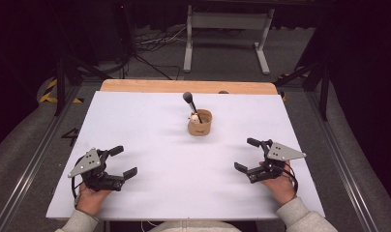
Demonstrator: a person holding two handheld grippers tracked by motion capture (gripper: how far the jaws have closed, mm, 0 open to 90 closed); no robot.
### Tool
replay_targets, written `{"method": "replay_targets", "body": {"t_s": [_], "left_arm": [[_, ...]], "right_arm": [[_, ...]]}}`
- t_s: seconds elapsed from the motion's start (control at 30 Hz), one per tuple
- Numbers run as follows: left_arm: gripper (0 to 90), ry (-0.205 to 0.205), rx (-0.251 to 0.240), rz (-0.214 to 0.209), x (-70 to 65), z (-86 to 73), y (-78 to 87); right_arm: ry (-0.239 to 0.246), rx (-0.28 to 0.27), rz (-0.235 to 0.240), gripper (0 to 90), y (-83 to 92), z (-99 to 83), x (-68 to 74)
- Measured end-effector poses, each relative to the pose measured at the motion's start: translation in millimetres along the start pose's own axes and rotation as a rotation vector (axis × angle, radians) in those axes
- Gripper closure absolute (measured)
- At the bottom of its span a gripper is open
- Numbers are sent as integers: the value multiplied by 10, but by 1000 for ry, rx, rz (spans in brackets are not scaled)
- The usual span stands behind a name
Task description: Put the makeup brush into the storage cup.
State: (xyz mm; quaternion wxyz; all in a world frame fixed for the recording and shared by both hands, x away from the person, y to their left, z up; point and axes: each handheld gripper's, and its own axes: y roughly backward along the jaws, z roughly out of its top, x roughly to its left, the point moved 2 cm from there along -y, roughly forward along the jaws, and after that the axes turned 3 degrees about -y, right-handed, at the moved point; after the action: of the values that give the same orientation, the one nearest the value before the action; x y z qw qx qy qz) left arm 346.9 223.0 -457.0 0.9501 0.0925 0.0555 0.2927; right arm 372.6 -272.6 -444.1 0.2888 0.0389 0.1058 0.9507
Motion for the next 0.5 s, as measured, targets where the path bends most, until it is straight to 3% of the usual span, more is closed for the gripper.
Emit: {"method": "replay_targets", "body": {"t_s": [0.5], "left_arm": [[45,-21,19,8,-5,-47,-89]], "right_arm": [[-9,11,-10,0,-10,-16,-13]]}}
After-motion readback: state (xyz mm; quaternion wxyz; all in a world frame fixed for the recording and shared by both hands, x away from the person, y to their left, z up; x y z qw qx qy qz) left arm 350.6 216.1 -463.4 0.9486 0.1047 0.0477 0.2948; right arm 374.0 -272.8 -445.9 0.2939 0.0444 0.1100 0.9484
